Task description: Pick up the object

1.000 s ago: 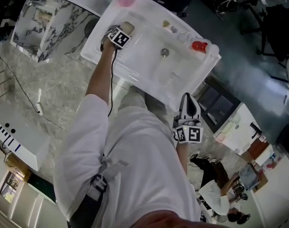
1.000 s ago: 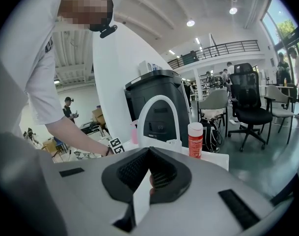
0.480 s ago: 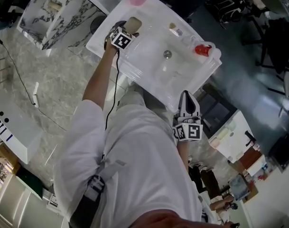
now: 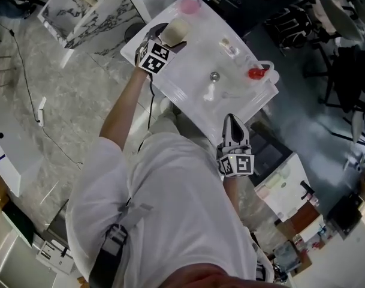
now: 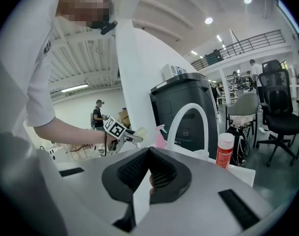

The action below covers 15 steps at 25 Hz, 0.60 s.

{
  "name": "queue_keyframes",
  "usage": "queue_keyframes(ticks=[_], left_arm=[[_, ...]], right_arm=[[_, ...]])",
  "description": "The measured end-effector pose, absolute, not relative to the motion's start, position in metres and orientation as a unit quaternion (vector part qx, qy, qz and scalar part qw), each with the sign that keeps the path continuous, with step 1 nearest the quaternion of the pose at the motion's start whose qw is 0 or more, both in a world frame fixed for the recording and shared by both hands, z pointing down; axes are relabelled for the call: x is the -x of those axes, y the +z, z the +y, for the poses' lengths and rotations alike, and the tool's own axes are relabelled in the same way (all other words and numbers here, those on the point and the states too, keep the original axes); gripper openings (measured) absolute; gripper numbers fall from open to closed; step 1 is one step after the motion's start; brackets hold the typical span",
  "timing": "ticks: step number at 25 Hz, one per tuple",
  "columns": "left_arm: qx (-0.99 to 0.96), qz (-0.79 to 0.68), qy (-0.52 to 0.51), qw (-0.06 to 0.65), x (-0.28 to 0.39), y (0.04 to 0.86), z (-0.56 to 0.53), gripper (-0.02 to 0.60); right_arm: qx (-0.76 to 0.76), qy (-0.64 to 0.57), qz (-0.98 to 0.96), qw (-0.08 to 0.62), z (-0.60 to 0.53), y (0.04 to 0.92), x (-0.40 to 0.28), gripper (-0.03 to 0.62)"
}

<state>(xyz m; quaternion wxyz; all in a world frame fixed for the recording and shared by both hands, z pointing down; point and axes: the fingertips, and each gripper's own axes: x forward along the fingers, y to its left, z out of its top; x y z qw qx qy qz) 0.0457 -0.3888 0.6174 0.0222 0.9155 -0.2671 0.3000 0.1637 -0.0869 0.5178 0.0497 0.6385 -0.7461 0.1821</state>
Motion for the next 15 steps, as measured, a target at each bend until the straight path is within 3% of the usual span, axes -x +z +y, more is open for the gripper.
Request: queue_keyframes(ticks=[15], left_arm=[[-0.930,-0.341,0.125,-0.063,-0.017,0.398,-0.318,0.390]], right_arm=[[-0.549,0.147,-0.822,0.035,-0.099,0.503,-0.123,0.003]])
